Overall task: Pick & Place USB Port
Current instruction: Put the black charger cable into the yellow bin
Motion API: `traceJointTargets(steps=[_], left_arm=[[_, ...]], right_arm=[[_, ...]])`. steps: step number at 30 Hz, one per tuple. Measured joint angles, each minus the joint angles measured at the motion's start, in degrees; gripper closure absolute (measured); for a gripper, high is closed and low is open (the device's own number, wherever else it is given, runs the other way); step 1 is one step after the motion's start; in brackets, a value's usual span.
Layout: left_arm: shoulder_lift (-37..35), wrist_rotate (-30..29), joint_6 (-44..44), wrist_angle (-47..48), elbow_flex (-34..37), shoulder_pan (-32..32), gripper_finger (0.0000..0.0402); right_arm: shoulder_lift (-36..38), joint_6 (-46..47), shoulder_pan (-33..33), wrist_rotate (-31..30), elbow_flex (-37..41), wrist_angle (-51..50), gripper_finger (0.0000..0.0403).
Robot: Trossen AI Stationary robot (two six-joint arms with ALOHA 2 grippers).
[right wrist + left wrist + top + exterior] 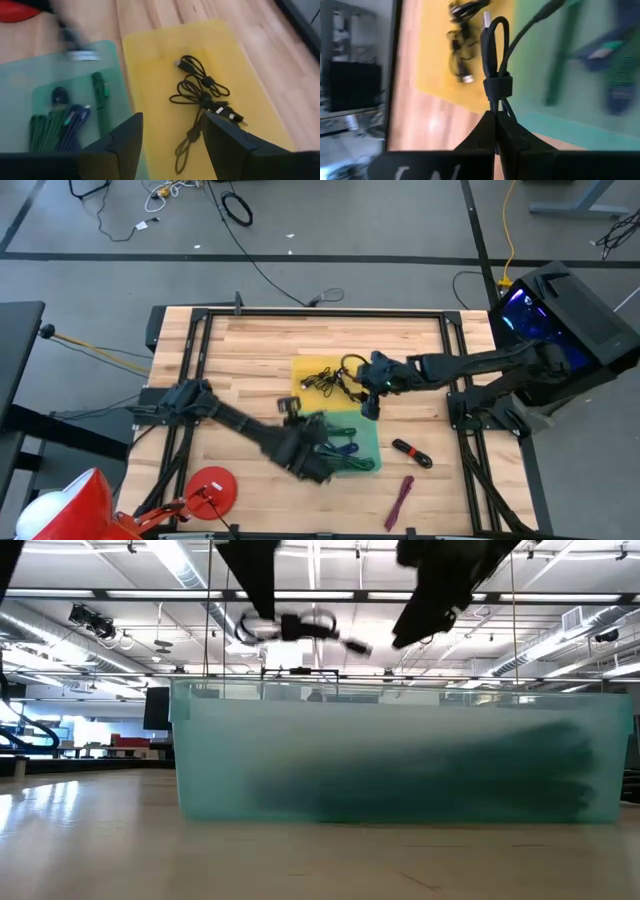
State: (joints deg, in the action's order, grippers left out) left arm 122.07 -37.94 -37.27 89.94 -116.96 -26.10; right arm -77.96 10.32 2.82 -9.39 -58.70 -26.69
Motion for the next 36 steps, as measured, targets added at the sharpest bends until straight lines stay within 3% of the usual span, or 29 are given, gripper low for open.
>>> traceJointTargets(steps=[4,7,11,15,17,20,23,28,36], left_arm=[[-1.61,-1.06,5.46,-2.07,4.43,5.71,0.0398],[-4.22,-0.63,12.77,-10.40,9.48,9.57,0.0398],[-8.83,4.25,21.14,-25.08,17.61,14.39,0.0398],[-13.08,5.85,25.78,-33.09,26.34,18.26,0.0398],[-15.25,9.57,28.66,-37.91,31.01,20.30,0.0398],[-18.16,17.77,33.76,-50.15,38.26,23.39,0.0398],[-19.93,19.91,34.60,-57.14,42.55,26.36,0.0398],[-20.15,23.13,30.69,-57.60,43.38,29.82,0.0382],[-20.25,23.73,30.79,-58.89,43.36,30.33,0.0294]], right_arm=[[5.42,3.63,6.23,-7.22,0.00,-4.97,0.0200],[9.54,7.32,11.20,-12.84,0.00,-8.78,0.0200],[13.09,12.36,17.11,-18.68,0.00,-13.11,0.0200],[13.79,18.58,21.63,-23.14,0.00,-18.02,0.0200],[13.69,21.30,23.34,-24.55,0.06,-19.62,0.0200],[13.55,24.21,25.26,-25.78,1.51,-20.02,0.0200],[13.55,26.98,26.38,-26.15,3.08,-20.09,0.0200],[13.56,32.55,27.72,-25.57,6.37,-19.94,0.0200],[13.55,41.34,28.38,-19.88,12.88,-19.65,0.0200]])
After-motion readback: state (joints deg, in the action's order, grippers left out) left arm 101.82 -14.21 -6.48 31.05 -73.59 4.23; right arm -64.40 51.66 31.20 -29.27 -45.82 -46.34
